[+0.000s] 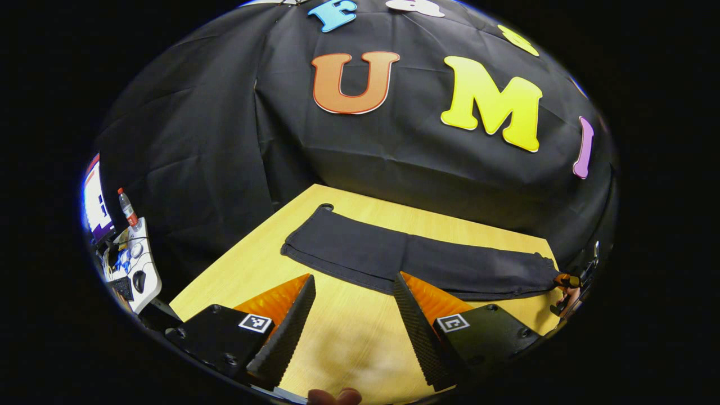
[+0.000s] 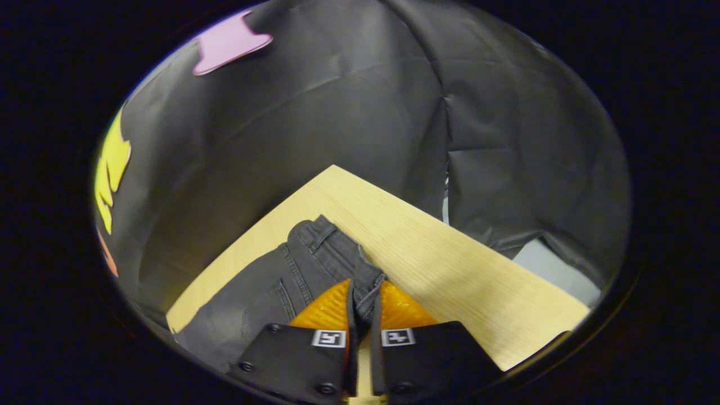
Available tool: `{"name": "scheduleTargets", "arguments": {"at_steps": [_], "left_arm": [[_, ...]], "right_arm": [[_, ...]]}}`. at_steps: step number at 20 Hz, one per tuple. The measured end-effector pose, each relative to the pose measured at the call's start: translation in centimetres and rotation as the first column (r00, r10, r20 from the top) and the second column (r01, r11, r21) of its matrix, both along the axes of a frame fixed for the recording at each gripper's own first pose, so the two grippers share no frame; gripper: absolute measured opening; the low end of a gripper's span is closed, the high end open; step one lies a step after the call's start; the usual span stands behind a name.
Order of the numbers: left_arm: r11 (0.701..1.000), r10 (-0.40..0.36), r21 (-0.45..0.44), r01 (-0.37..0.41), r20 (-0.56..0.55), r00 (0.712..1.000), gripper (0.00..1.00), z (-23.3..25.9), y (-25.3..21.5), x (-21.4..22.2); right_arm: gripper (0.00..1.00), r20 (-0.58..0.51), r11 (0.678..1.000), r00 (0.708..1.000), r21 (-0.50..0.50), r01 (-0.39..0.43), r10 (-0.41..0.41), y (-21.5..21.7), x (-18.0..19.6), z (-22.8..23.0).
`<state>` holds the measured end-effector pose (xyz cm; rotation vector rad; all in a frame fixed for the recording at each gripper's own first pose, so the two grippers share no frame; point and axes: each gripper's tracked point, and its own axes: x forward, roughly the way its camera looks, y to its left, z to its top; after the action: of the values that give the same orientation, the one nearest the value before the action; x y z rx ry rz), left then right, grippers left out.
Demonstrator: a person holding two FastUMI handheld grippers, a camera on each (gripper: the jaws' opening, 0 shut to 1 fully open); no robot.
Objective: Grasp the waist and the cuffs of the jeans and fold them to make the two legs overlap; first hold the waist and fold one-third of the jeans toward the cuffs, then hold the cuffs and fold the remaining one-third in the same direction to finish folding.
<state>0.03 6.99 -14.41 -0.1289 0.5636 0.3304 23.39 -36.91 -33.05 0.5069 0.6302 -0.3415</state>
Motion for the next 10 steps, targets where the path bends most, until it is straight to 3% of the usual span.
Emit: {"name": "scheduleTargets", "arguments": {"at_steps": [3,5,8,9,10], "left_arm": [[1.000,0.022,-0.020,-0.022,0.012,1.000,0.90,-0.2,1.4,-0.2],[0.999,0.029,-0.036,-0.028,0.025,0.999,0.91,-0.3,2.4,-0.2],[0.998,0.045,-0.053,-0.043,0.052,0.998,0.91,-0.6,4.1,-0.3],[0.998,0.049,-0.052,-0.046,0.062,0.997,0.91,-0.4,4.7,-0.4],[0.998,0.055,-0.047,-0.051,0.072,0.996,0.99,-0.3,5.5,-0.6]], "right_arm": [[0.08,0.081,0.988,0.990,-0.120,-0.102,0.112,2.7,1.0,5.4],[0.07,0.131,0.954,0.965,-0.228,-0.193,0.226,6.2,0.3,10.3],[0.04,0.199,0.887,0.896,-0.336,-0.318,0.396,13.2,-3.0,18.3],[0.08,0.214,0.864,0.868,-0.352,-0.359,0.448,15.3,-3.9,20.0],[0.08,0.227,0.841,0.837,-0.363,-0.401,0.497,18.2,-5.4,21.5]]}}
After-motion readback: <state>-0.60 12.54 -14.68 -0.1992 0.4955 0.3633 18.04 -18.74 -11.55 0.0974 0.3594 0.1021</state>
